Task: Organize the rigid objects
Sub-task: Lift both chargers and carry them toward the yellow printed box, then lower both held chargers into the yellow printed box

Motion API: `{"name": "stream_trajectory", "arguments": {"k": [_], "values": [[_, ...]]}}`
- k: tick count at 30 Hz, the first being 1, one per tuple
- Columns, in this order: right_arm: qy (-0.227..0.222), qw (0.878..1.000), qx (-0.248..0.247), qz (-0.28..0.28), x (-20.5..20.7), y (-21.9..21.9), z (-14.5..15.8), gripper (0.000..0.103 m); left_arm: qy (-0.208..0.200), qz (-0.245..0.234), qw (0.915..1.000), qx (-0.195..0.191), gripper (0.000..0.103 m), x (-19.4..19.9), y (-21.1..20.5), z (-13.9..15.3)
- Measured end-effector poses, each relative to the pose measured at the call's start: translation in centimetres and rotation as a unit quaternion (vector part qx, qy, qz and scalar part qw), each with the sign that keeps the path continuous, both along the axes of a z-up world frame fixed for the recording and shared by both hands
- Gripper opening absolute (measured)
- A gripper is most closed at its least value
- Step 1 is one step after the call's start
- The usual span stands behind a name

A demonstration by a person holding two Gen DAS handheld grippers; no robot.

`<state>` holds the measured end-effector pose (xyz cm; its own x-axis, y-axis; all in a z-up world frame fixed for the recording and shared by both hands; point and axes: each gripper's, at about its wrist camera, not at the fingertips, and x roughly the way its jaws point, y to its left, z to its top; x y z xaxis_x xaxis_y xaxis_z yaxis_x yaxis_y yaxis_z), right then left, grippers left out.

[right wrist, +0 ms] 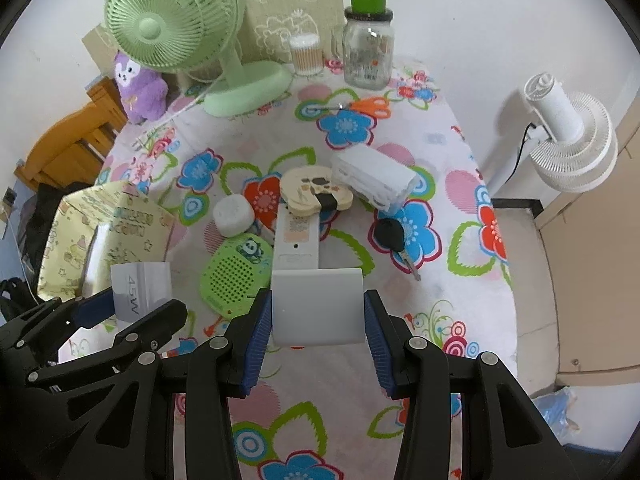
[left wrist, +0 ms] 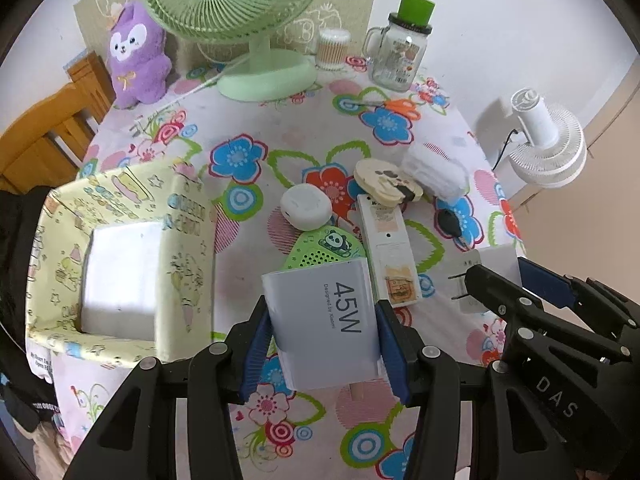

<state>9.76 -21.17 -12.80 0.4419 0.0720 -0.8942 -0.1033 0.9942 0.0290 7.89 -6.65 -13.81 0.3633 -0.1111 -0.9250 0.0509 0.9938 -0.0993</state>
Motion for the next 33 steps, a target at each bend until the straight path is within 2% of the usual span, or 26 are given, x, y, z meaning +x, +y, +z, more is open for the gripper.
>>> {"name": "stream_trajectory", "arguments": {"k": [8, 16, 33], "values": [[-0.027, 1.0, -0.003, -0.007, -1.4, 1.5, 3.1, 0.048, -0.028, -0.011, 0.9995, 0.002, 0.052, -1.0, 1.0, 3.4], [-0.047, 0.999, -0.009, -0.008, -2.3, 3.6, 5.3, 0.048, -0.047, -0.016, 0.9988, 0.002, 0.052, -1.5, 2.8, 5.6], [-0.059, 0.998, -0.028, 0.006, -2.5, 9.9, 6.4, 0.048, -0.056, -0.015, 0.9983, 0.002, 0.052, -1.5, 8.4, 6.2]]}}
